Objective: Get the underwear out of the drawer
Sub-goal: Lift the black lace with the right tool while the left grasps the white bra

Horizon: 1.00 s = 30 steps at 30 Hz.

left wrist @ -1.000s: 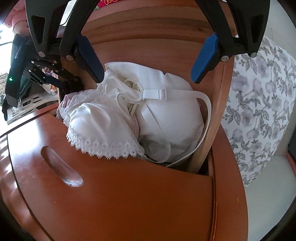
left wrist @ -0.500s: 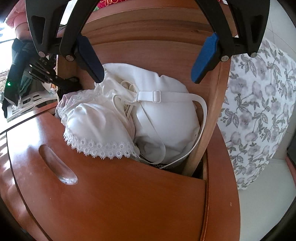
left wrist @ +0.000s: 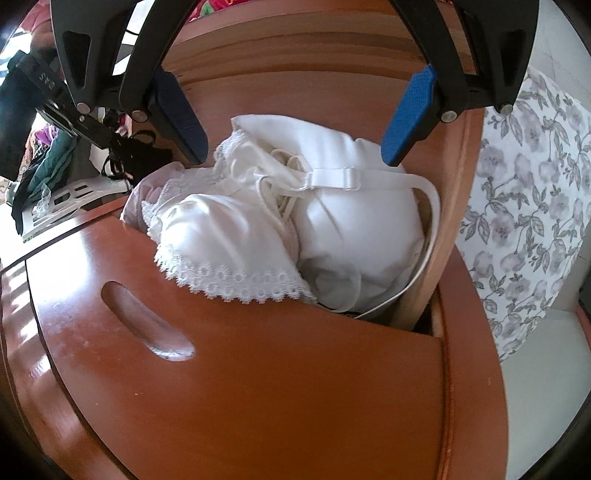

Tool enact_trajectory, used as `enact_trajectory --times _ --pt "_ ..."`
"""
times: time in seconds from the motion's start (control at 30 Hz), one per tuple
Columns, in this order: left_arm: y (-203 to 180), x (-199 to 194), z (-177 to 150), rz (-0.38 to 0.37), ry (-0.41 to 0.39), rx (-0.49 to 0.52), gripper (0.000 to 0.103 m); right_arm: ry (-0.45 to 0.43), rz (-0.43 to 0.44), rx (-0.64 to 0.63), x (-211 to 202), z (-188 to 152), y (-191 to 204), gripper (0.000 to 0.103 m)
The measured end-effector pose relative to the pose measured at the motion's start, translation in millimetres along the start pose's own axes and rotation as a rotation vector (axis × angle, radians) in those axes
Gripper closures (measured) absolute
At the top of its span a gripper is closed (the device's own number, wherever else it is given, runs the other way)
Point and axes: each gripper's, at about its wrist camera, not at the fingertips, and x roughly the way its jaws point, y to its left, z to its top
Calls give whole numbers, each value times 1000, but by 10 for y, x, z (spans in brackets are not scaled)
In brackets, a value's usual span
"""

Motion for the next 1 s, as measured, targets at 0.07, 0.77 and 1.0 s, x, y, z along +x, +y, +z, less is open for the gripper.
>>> enact_trajectory --times 0.07,0.77,1.0 --pt "-38 0 13 -12 -2 1 8 -12 18 -1 -77 2 25 102" --pt "-205 50 62 21 20 18 8 -361 204 -18 -1478 245 258 102" --pt "-45 131 13 113 89 1 8 -348 168 -25 -1489 223 243 102"
